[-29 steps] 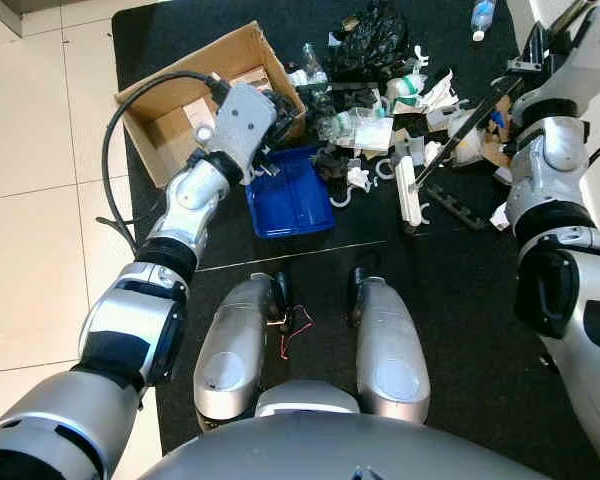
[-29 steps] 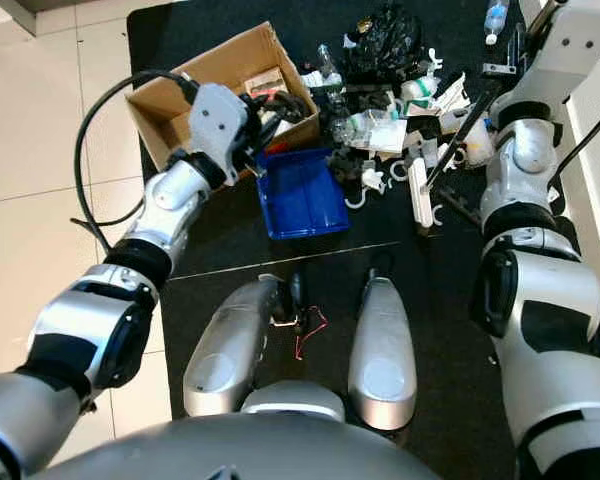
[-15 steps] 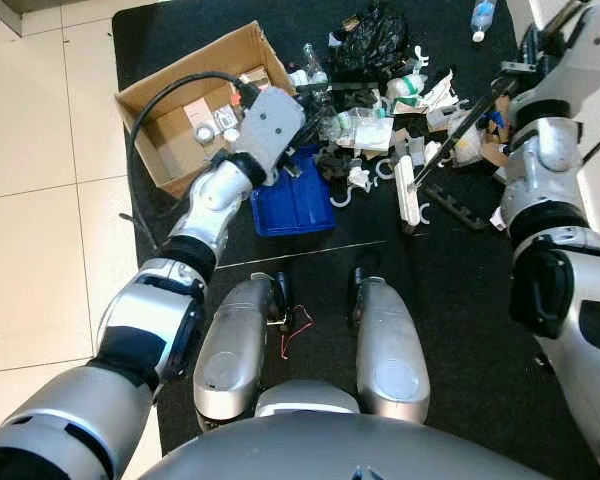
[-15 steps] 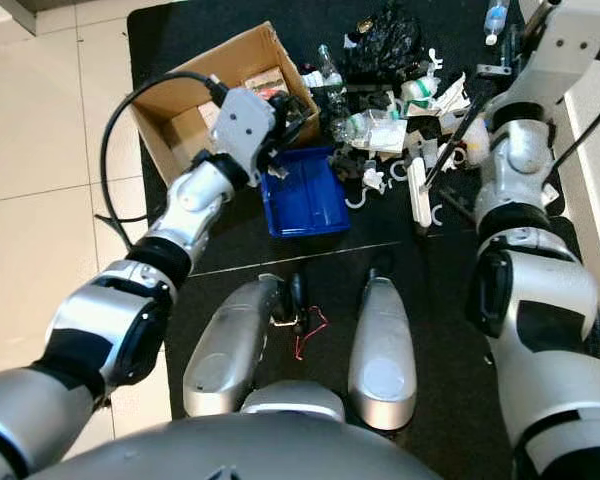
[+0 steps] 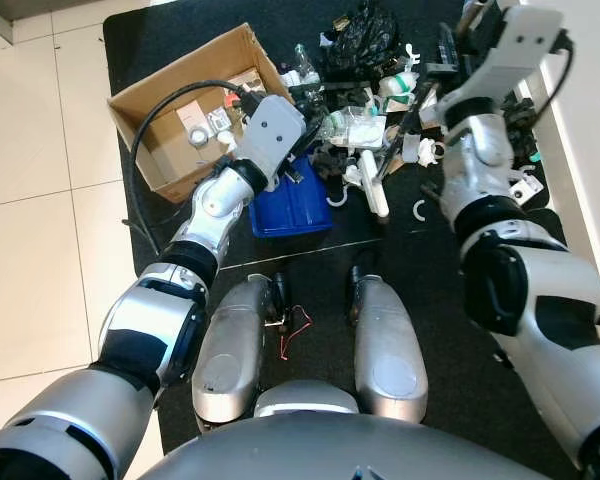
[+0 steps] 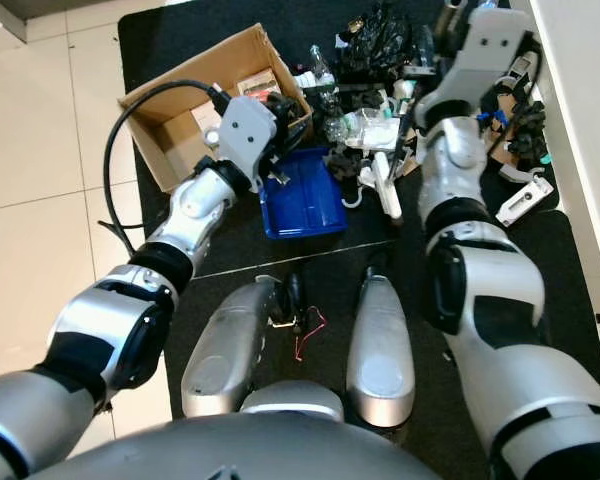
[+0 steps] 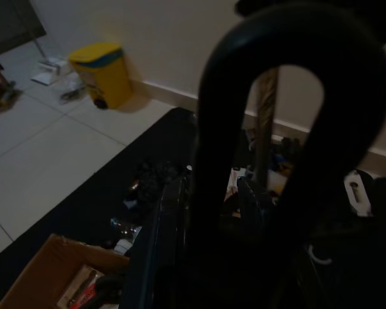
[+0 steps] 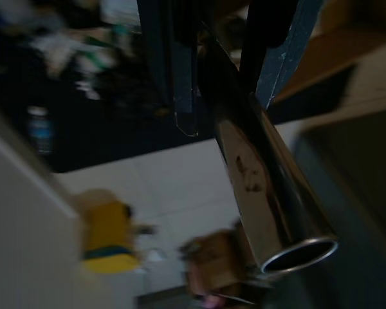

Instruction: Sweep floor

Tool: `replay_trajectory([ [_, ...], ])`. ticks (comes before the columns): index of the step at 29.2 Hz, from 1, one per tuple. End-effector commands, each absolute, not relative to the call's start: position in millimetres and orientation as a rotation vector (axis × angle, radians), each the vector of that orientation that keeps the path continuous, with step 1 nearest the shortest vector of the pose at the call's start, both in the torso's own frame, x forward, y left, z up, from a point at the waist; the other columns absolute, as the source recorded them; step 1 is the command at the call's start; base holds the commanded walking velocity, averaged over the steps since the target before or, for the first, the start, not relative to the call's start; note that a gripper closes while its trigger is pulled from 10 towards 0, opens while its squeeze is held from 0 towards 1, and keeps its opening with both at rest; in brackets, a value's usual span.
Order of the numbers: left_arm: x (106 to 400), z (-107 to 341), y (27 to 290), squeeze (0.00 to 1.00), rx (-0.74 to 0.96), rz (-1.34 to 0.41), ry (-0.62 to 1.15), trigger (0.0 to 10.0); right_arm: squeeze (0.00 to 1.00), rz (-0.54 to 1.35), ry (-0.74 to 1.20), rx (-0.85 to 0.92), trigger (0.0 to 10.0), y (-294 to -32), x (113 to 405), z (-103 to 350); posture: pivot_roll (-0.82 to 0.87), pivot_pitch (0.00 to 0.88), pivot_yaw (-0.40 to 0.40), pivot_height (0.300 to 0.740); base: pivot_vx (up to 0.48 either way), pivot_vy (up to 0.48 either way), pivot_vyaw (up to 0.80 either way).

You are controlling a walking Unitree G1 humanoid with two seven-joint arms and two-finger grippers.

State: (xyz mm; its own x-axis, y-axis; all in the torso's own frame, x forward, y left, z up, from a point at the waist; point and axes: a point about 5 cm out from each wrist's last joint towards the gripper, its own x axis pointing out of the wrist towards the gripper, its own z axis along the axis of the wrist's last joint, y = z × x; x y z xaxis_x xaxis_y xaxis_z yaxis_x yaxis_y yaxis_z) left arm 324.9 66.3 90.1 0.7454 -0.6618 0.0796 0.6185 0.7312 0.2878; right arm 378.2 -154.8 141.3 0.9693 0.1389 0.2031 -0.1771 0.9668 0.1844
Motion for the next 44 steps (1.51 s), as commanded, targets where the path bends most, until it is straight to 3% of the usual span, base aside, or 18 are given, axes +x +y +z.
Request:
replay_trajectory([
  [1,312,66,64,0.00,0.237,-0.742,-0.070,10.0,0.00,0.258,-0.159,0.330,10.0,-132,376,133,0.04,0.263,0.054,0.740,0.000,0.000,0.00],
  [5,312,65,65,0.00,0.238,-0.740,-0.070,10.0,0.00,0.340,-0.160,0.369,10.0,-124,374,133,0.04,0.262,0.050,0.740,0.000,0.000,0.00],
  [14,312,65,64,0.00,0.234,-0.736,-0.069,10.0,0.00,0.354,-0.244,0.560,10.0,-140,378,148,0.02,0.261,0.053,0.740,0.000,0.000,0.00],
  [22,314,67,62,0.00,0.237,-0.730,-0.072,10.0,0.00,0.545,-0.368,0.321,10.0,-154,365,178,0.01,0.259,0.050,0.740,0.000,0.000,0.00],
  [24,314,67,63,0.00,0.238,-0.729,-0.072,10.0,0.00,0.506,-0.389,0.221,10.0,-166,364,181,0.01,0.259,0.050,0.740,0.000,0.000,0.00],
  [28,314,67,64,0.00,0.241,-0.727,-0.072,10.0,0.00,0.272,-0.463,-0.023,10.0,-217,363,198,0.02,0.254,0.053,0.740,0.000,0.000,0.00],
  [32,314,67,64,0.00,0.242,-0.728,-0.071,10.0,0.00,0.192,-0.500,-0.048,10.0,-233,361,207,0.02,0.254,0.053,0.740,0.000,0.000,0.00],
  [35,313,66,66,0.00,0.245,-0.727,-0.068,10.0,0.00,0.040,-0.544,-0.124,10.0,-263,352,218,0.02,0.254,0.054,0.740,0.000,0.000,0.00],
  [40,313,65,67,0.00,0.246,-0.727,-0.067,10.0,0.00,0.010,-0.468,-0.164,10.0,-267,350,200,0.02,0.258,0.058,0.740,0.000,0.000,0.00],
  [44,314,66,68,0.00,0.246,-0.727,-0.069,10.0,0.00,-0.001,-0.313,-0.158,10.0,-255,350,158,0.03,0.267,0.067,0.740,0.000,0.000,0.00],
])
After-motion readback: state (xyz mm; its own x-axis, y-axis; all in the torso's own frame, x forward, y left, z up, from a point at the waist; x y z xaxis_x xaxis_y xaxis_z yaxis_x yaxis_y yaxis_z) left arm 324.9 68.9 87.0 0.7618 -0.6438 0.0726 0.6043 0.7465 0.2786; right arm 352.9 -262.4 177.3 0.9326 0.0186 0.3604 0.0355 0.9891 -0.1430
